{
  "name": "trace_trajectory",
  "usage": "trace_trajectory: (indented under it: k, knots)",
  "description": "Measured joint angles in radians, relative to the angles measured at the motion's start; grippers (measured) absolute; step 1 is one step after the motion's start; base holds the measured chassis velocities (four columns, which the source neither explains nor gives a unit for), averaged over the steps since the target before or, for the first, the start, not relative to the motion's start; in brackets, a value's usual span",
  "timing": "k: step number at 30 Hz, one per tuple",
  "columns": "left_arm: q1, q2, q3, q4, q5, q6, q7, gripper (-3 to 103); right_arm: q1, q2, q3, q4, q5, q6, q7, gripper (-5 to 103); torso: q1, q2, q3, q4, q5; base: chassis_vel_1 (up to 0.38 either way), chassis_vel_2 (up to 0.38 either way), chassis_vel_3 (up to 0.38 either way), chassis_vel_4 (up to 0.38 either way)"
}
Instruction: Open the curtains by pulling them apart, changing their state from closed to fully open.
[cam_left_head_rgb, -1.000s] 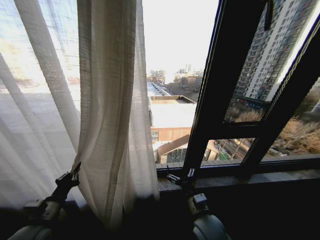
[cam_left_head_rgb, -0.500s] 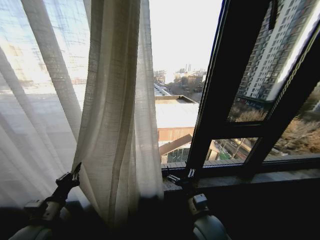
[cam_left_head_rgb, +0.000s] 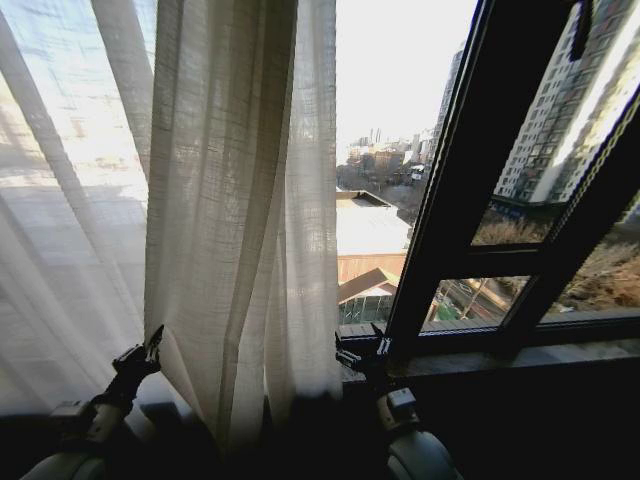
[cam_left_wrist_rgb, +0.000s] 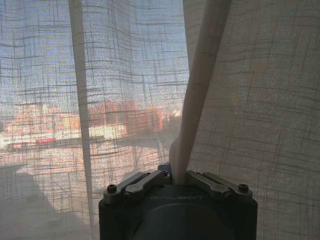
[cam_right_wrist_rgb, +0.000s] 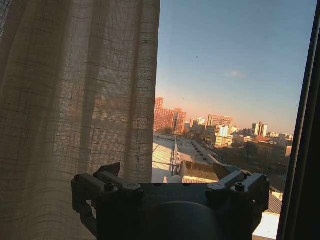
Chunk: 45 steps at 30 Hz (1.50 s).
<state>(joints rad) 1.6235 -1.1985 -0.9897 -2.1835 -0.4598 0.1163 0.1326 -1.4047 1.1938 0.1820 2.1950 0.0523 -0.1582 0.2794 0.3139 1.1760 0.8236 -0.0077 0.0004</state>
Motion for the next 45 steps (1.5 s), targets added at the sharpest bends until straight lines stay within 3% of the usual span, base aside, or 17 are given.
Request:
trace_trajectory:
  k: [45]
  knots:
    - [-0.034,-0.025,0.044,0.036,0.011,-0.002,-0.012,0,0.036,0.009,-0.016,-0.047,0.006,0.013,-0.002,100,0.0,0.0,0.0,0.0,-0.0002,0.049,0.045,-0.047,-0.047]
